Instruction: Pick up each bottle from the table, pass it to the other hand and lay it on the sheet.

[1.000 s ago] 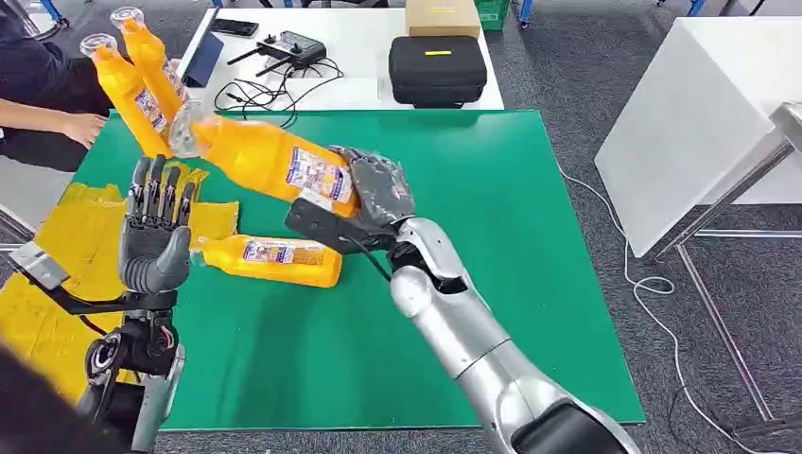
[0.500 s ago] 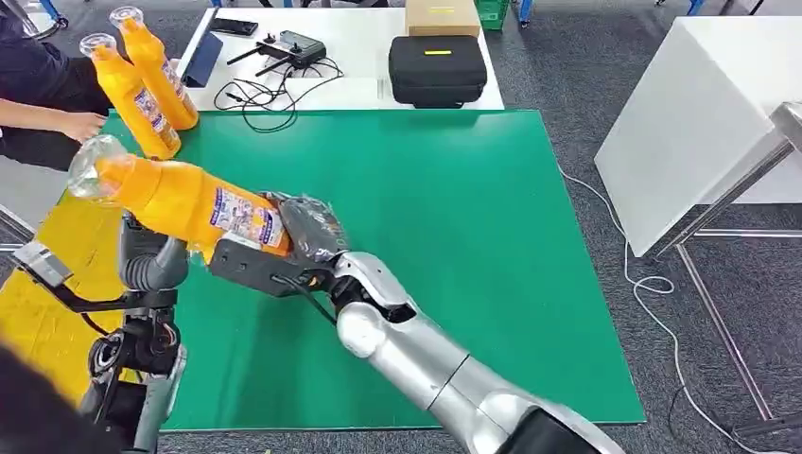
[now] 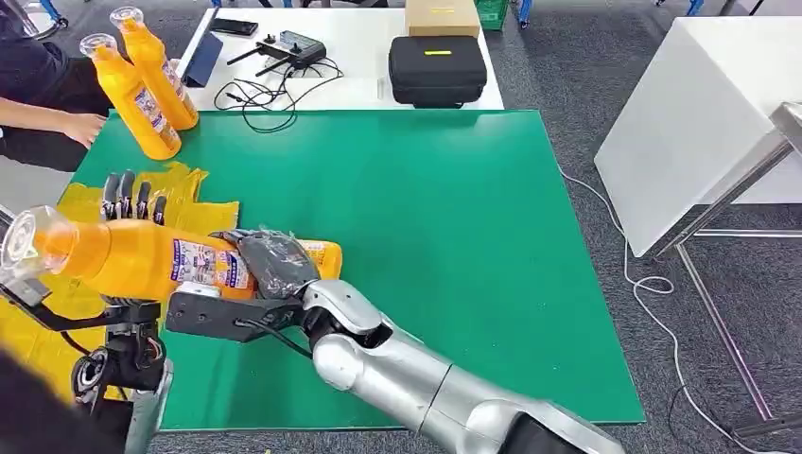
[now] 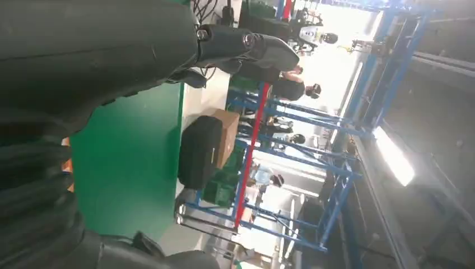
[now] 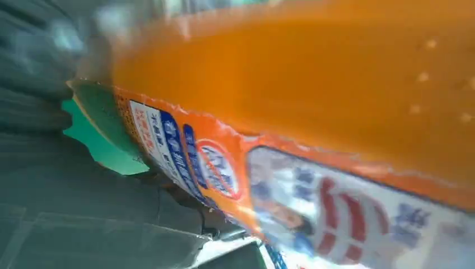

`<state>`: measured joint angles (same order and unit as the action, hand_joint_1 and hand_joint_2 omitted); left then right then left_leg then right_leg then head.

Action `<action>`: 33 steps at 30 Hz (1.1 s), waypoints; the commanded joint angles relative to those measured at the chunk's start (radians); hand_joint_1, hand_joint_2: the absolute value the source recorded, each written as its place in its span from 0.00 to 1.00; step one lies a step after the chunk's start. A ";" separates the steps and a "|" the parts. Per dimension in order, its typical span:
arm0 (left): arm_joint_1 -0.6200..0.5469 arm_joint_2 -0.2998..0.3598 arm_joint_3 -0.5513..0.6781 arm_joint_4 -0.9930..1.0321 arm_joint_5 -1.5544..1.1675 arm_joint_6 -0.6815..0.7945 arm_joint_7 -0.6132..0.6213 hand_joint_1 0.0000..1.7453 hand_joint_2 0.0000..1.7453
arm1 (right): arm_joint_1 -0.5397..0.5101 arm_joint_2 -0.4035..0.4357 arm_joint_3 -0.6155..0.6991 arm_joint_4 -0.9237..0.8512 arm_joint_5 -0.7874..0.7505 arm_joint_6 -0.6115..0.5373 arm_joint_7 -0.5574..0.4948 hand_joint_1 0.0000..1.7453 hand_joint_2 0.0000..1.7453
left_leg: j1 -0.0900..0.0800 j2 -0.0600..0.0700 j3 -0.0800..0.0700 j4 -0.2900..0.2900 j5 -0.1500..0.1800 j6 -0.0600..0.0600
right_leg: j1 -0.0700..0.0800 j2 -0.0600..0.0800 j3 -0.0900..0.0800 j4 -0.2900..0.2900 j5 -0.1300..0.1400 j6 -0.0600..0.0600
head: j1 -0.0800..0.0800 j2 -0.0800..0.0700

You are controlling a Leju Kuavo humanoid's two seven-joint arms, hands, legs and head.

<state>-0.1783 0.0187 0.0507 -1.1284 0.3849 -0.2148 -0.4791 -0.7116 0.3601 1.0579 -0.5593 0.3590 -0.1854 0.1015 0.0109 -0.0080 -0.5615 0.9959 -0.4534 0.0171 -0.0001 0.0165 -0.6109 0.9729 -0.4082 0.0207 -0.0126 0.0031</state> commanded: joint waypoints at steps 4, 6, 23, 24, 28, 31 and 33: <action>0.089 -0.021 0.041 -0.112 -0.034 0.028 -0.005 0.00 1.00 | -0.171 -0.051 -0.275 0.142 -0.153 -0.247 -0.274 1.00 1.00 | 0.000 -0.001 0.002 0.001 -0.001 0.000 | 0.000 -0.002 0.002 0.001 -0.002 0.001 | 0.000 0.000; 0.117 -0.021 0.063 -0.125 -0.032 0.014 -0.015 0.00 1.00 | -0.165 -0.099 -0.401 0.026 -0.105 -0.223 -0.290 1.00 1.00 | -0.001 -0.001 -0.001 0.001 0.000 0.001 | -0.001 -0.002 0.000 0.001 0.000 0.001 | 0.000 0.000; 0.069 -0.017 0.057 -0.056 -0.037 -0.007 -0.022 0.00 1.00 | -0.118 -0.112 -0.514 -0.040 0.027 -0.187 -0.263 1.00 1.00 | 0.000 -0.002 0.003 -0.001 -0.001 0.000 | 0.000 -0.003 0.003 0.000 -0.001 0.001 | 0.000 0.000; 0.069 -0.017 0.057 -0.056 -0.037 -0.007 -0.022 0.00 1.00 | -0.118 -0.112 -0.514 -0.040 0.027 -0.187 -0.263 1.00 1.00 | 0.000 -0.002 0.002 -0.001 0.000 0.000 | 0.000 -0.003 0.002 0.000 -0.001 0.001 | 0.000 0.000; 0.010 -0.015 0.024 0.017 -0.042 -0.028 -0.025 0.00 1.00 | -0.107 -0.112 -0.576 -0.008 0.090 -0.179 -0.252 1.00 1.00 | 0.000 -0.004 0.004 -0.001 -0.001 0.000 | 0.000 -0.005 0.005 -0.001 -0.002 0.001 | 0.000 0.000; -0.036 -0.020 0.002 0.062 -0.048 -0.026 -0.032 0.00 1.00 | -0.095 -0.093 -0.589 0.034 0.145 -0.160 -0.247 1.00 1.00 | 0.000 -0.007 0.005 -0.001 0.000 0.000 | 0.000 -0.008 0.006 -0.001 -0.002 0.001 | 0.000 0.000; -0.064 -0.019 -0.008 0.088 -0.053 -0.024 -0.036 0.00 1.00 | -0.090 -0.070 -0.575 0.072 0.195 -0.141 -0.222 1.00 1.00 | 0.000 -0.004 0.003 -0.001 0.000 0.000 | 0.000 -0.005 0.004 -0.001 -0.001 0.001 | 0.000 0.000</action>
<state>-0.1072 0.0118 0.0881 -1.2073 0.3464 -0.2396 -0.5089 -0.7912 0.2625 0.5333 -0.6027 0.4647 -0.3658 -0.1537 0.0108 -0.0091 -0.5616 0.9961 -0.4533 0.0172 -0.0001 0.0161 -0.6108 0.9728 -0.4080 0.0209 -0.0130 0.0031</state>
